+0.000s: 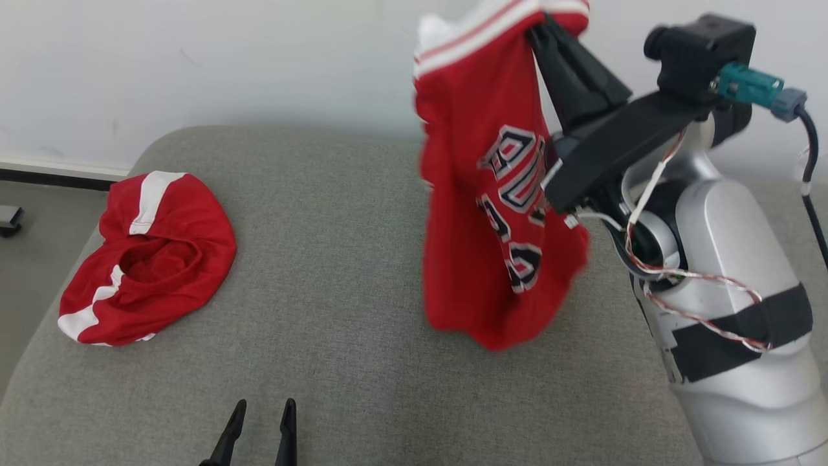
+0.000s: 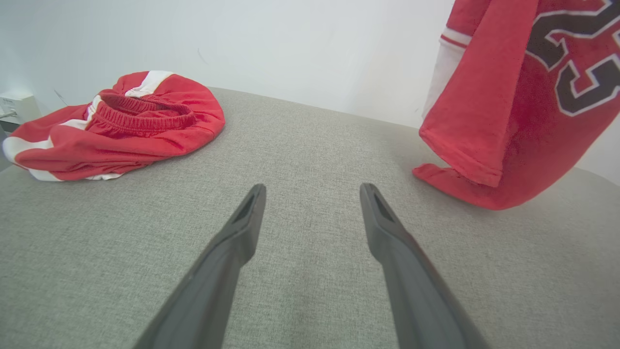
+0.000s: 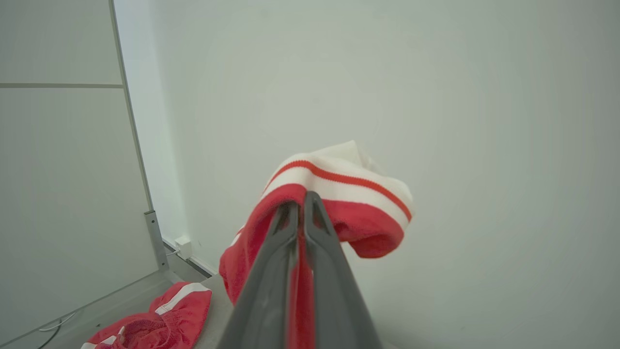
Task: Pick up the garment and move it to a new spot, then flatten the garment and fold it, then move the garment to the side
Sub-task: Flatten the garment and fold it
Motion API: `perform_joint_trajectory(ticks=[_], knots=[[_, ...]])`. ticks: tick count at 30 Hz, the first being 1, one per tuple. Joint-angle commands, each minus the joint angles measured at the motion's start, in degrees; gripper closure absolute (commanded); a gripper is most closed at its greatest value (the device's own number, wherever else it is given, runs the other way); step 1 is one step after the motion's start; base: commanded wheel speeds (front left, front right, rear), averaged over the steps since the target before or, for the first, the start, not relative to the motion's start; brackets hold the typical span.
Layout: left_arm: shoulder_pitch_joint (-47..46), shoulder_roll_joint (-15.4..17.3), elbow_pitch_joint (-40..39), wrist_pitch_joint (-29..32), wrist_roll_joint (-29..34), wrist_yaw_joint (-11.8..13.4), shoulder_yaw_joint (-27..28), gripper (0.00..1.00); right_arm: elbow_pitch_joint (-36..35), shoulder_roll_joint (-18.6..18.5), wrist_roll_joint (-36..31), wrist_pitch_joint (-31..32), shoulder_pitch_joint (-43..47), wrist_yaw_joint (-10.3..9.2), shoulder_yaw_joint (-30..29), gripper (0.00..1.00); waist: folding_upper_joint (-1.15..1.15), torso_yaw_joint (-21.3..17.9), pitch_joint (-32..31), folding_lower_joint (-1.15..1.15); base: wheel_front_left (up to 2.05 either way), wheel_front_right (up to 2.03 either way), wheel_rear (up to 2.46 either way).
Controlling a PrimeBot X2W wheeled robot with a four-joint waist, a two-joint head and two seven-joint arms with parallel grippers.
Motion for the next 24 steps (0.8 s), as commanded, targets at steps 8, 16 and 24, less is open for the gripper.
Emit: perform_joint_trajectory(ticks=[8, 16, 24], knots=[[-0.14, -0.08, -0.54, -0.2, -0.57, 0.33, 0.17, 0.0, 2.81, -0.56, -2.3, -7.32, -1.63, 0.07, -3.08, 1.0, 0.0, 0.22, 0.58, 0.0, 0.0, 0.0, 0.0], [-0.09, -0.07, -0.66, -0.2, -0.58, 0.6, 0.5, 0.0, 5.5, -2.88, -10.91, -6.8, 11.59, 0.07, -16.15, 1.0, 0.0, -1.36, 1.42, 0.0, 0.0, 0.0, 0.0], [-1.02, -0.08, -0.41, -0.2, -0.18, 0.44, 0.35, 0.0, 4.17, -0.65, -17.79, -5.39, 26.59, 0.07, -30.03, 1.0, 0.0, -3.54, 2.29, 0.0, 0.0, 0.0, 0.0]])
